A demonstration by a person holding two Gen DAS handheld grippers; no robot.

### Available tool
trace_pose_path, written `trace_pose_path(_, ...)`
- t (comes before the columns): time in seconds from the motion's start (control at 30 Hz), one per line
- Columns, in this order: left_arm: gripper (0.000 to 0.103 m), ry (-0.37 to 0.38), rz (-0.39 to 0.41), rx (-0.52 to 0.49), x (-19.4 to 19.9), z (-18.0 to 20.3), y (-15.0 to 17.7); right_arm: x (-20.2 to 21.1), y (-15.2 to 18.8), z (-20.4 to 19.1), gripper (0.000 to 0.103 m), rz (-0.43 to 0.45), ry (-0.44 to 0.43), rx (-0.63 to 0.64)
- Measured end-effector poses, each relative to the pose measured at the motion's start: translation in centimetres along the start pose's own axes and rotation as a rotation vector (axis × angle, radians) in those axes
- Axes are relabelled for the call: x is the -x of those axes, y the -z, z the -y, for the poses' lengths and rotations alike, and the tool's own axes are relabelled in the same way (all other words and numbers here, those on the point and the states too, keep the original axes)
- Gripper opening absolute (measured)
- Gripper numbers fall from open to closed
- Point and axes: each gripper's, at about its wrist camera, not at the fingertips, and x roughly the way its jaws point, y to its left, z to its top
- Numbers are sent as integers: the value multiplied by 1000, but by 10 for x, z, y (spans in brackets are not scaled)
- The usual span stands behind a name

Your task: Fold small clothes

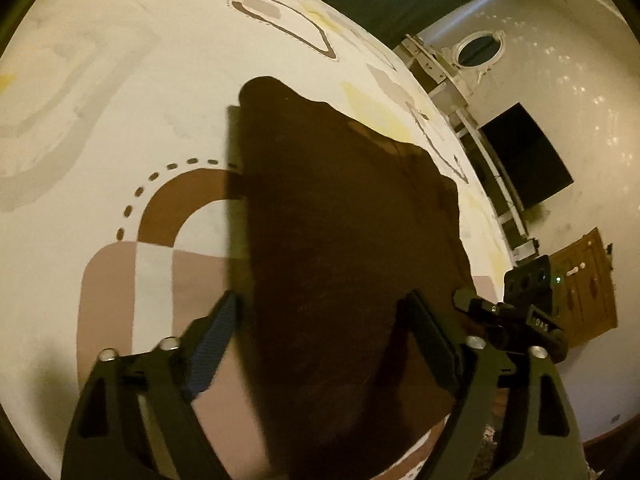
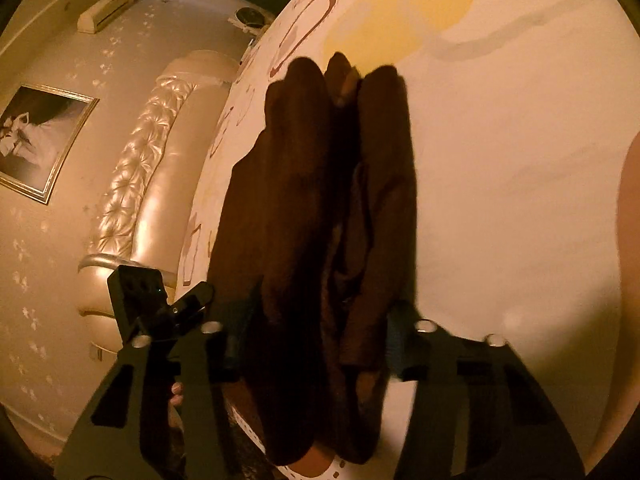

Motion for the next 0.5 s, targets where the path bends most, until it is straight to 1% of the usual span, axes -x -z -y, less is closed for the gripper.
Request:
trace_pose_path(0.03,60,-7,-6,2,-2,1,-1,-1,0,0,34,-1,-2,-2)
trace_pose_path(0.07,56,-17,-12,6,-3,2,-2,-3,1,0,33,-2,-2,3)
trace_pose_path(0.1,46,-34,-14,2,-4,4,-3,-4,1,-2,31,2,1,11)
trace_pose_path(0.13,39,-44,-13,-7,-4,5,-4,-5,1,-4,30,9,0,13)
trace_pose_path(0.2,34,-72,-5,-46,-2,10,-7,-4,2,-8,28,32,3,20)
trace_pose_path(0.3,31,-110,22,-81,8,14,-11,-3,4,-20,28,68,-11,43)
trace_pose_path(0.4,31,-100,55,-56,22,8,-19,-3,4,-32,27,92,-50,48)
trace_pose_path(0.5,31,-87,44,-39,25,-2,-18,-8,6,-33,27,95,-65,39)
